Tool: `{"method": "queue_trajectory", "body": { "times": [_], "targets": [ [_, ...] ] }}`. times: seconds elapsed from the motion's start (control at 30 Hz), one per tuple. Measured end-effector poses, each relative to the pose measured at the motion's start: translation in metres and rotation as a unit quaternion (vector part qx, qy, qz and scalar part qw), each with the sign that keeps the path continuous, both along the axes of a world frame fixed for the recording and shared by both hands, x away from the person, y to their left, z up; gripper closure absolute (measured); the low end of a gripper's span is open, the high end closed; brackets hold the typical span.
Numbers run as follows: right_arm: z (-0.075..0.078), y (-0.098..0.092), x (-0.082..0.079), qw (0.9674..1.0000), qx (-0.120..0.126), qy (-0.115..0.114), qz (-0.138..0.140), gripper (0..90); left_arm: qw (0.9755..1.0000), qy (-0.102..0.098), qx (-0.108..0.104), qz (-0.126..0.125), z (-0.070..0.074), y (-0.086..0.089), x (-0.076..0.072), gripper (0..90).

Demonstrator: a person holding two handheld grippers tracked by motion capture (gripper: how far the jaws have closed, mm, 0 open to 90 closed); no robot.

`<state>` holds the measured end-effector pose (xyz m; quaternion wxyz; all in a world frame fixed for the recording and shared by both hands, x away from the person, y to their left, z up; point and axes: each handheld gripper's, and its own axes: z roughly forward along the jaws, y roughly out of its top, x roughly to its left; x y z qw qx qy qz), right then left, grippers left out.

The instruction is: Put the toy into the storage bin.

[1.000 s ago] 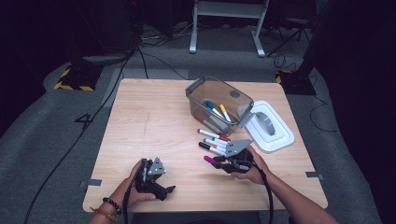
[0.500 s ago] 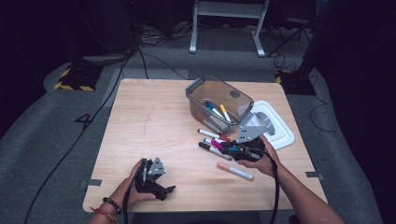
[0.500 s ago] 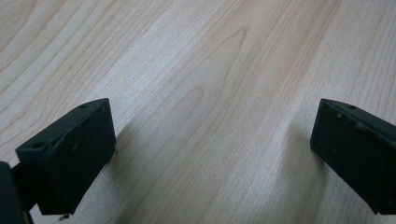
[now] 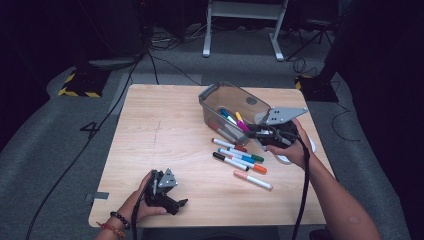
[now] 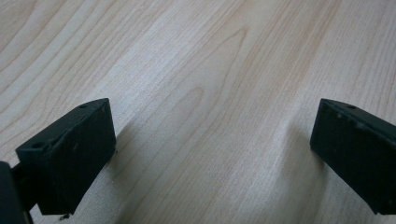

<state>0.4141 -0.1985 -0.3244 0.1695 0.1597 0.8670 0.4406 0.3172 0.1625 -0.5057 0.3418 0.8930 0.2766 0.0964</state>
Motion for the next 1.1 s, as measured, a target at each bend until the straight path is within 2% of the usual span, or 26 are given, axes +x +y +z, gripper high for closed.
{"method": "queue_trajectory", "body": {
  "times": [0.33, 0.53, 0.77, 1.1],
  "targets": [
    [0.013, 0.002, 0.028, 0.9998, 0.001, -0.002, -0.022, 74.6, 1.0, 0.0, 0.0, 0.0, 0.0, 0.0, 0.0, 0.5],
    [0.016, 0.004, 0.051, 0.9992, -0.012, 0.005, -0.039, 74.6, 1.0, 0.0, 0.0, 0.0, 0.0, 0.0, 0.0, 0.5],
    [0.016, 0.007, 0.078, 0.9982, -0.013, 0.014, -0.058, 74.6, 1.0, 0.0, 0.0, 0.001, 0.0, 0.0, 0.0, 0.5],
    [0.01, 0.026, 0.103, 0.9967, -0.03, 0.028, -0.071, 74.6, 1.0, 0.0, 0.0, 0.0, 0.0, 0.0, 0.0, 0.5]
  ]
}}
